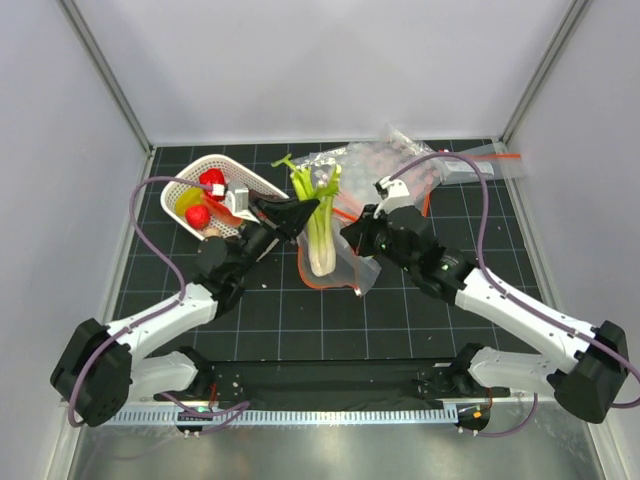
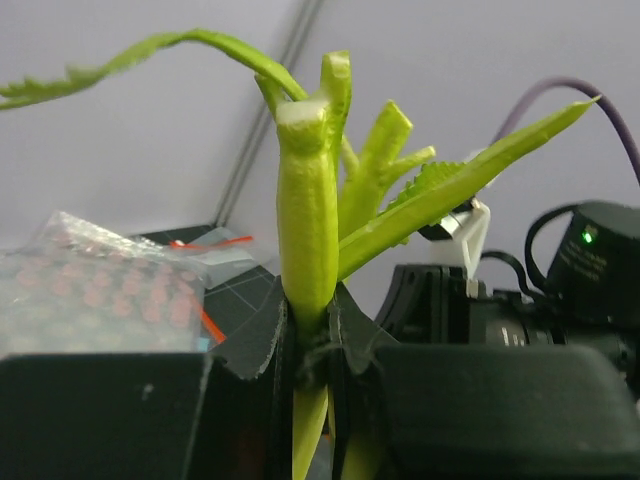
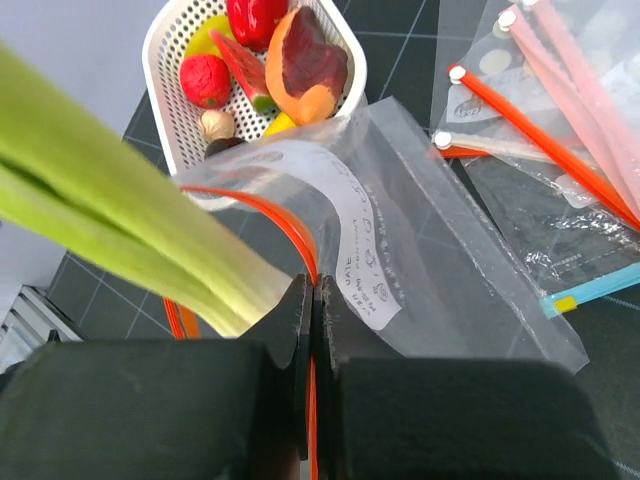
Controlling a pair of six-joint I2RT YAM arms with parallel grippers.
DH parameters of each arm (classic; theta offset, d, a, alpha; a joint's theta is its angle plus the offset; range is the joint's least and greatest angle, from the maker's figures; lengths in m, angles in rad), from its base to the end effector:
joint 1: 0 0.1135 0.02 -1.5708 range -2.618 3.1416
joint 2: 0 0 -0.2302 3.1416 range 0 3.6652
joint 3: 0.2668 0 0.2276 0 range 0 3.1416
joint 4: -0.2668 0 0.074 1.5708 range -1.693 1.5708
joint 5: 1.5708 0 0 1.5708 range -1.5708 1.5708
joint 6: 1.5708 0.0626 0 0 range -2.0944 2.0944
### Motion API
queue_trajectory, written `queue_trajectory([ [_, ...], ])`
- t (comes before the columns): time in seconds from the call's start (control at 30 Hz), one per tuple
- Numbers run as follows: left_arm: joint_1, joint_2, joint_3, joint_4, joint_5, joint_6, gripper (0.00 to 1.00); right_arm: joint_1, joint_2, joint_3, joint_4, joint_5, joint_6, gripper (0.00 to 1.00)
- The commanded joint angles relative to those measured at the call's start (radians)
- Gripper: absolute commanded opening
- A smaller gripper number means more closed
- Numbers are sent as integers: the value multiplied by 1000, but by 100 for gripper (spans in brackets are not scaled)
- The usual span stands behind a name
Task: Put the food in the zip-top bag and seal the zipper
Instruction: Place the fake vegetable in the zipper food storage bag.
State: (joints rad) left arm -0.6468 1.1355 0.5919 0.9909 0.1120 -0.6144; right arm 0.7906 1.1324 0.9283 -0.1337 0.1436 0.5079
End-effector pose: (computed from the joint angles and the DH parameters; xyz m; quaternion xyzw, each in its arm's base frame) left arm 0.2070 -0.1651 0.3189 0.0560 0.5310 -0.5223 0.6649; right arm 0.2017 0.1911 0.2911 -0.0736 0.8115 0.3020 0.4947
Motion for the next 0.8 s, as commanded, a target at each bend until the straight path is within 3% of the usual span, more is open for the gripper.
queue_trajectory([
  [0.0, -40, 38, -23, 273, 187, 71, 1, -5, -91, -17, 86, 47, 21, 1],
  [0.2, -80, 82, -23, 339, 270, 116, 0, -11, -172, -16, 56, 83, 15, 1],
  [0.53, -106, 57, -44, 499, 258, 64, 0, -24, -189, 15, -7, 110, 87, 1],
  [0.63, -105, -5, -70, 499, 203, 68, 0, -50, -157, 9, 3, 10, 133, 1],
  [0.77, -105, -49, -95, 500, 228, 114, 0, -102, -76, 9, 37, -208, 216, 1],
])
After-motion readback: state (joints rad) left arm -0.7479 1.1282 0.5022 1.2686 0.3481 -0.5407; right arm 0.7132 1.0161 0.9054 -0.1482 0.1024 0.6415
